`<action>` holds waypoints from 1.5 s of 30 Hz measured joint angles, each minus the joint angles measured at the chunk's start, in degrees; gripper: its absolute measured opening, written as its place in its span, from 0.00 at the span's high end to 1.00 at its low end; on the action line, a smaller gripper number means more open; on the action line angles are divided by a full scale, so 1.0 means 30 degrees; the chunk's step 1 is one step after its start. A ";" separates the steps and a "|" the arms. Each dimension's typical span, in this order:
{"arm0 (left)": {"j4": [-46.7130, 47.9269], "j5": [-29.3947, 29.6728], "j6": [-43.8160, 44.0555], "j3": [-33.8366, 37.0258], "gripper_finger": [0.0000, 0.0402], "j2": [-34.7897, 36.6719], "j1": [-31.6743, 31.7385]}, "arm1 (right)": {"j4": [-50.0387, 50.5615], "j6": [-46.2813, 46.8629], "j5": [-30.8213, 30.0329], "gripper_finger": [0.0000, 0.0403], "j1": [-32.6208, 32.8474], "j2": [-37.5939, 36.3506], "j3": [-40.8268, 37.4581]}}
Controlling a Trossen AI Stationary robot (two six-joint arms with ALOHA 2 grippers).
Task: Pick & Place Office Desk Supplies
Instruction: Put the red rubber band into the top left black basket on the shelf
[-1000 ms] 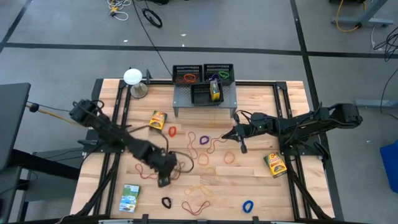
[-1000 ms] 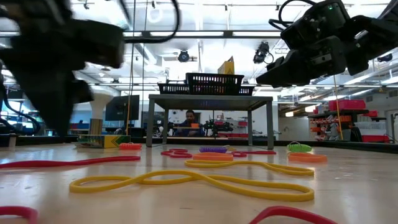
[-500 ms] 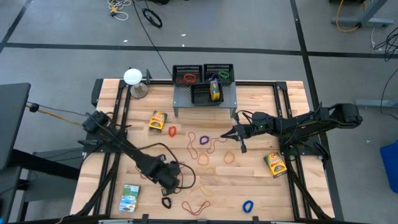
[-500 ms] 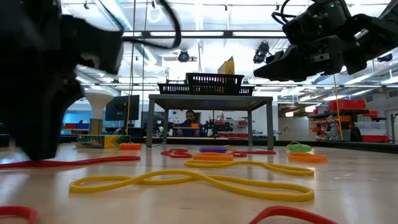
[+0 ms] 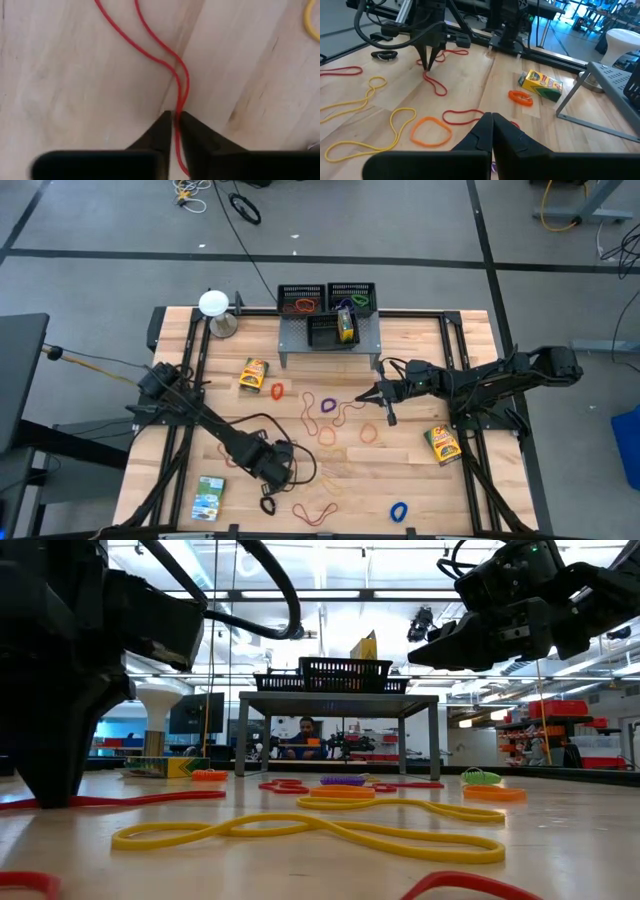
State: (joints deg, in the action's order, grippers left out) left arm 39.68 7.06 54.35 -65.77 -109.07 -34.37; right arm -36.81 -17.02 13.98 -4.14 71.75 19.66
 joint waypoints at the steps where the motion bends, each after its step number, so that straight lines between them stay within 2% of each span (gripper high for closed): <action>1: 0.0077 0.0136 -0.0112 -0.0118 0.97 -0.0032 -0.0004 | -0.0025 -0.0008 0.0000 0.98 0.0000 0.0000 0.0000; 5: 0.1060 0.1575 -0.0163 -0.0842 0.99 0.0176 0.0205 | -0.0046 -0.0153 -0.0001 0.98 0.0000 0.0000 0.0000; 10: 0.2635 0.4308 -0.0243 -0.1314 0.99 0.1719 0.0358 | -0.0060 -0.0160 -0.0002 0.98 0.0000 0.0000 0.0000; 15: 0.4085 0.7583 -0.0566 -0.1313 0.99 0.3949 0.0524 | 0.0104 -0.0138 -0.0007 0.98 0.0000 0.0000 0.0000; 21: 0.4951 1.0469 -0.1726 -0.1308 0.99 0.7189 0.1571 | 0.0215 -0.0130 -0.0022 0.98 0.0000 0.0000 0.0000; 26: 0.5109 1.3599 -0.3634 -0.1308 0.98 0.9890 0.3558 | 0.0202 -0.0131 -0.0034 0.98 0.0000 0.0000 0.0000; 30: 0.4306 1.4526 -0.7247 -0.1308 0.99 1.1813 0.6613 | 0.0202 -0.0138 -0.0113 0.98 0.0000 0.0000 0.0000; 33: 0.2330 1.4373 -1.1928 -0.1308 0.99 1.2795 0.9600 | 0.0180 -0.0145 -0.0314 0.98 0.0000 0.0000 0.0000; 35: 0.0412 1.3446 -1.5941 -0.1323 0.99 1.3132 1.1725 | 0.0138 -0.0146 -0.0357 0.98 0.0000 0.0000 0.0000; 38: -0.2495 1.0432 -2.0659 -0.1672 0.99 1.3097 1.4847 | 0.0009 -0.0283 -0.0365 0.98 -0.0006 0.0000 -0.0004; 40: -0.4012 0.8042 -2.2751 -0.2016 0.99 1.2733 1.6744 | -0.0138 -0.0326 -0.0418 0.98 -0.0017 0.0000 -0.0007; 45: -0.5101 0.2667 -2.5464 -0.3007 0.99 1.1269 2.0386 | -0.0388 -0.0588 -0.0430 0.98 -0.0198 -0.0015 -0.0007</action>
State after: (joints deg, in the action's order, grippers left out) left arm 24.37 15.06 -22.04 -74.79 -75.26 26.79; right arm -37.98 -18.78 12.69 -4.74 71.70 19.64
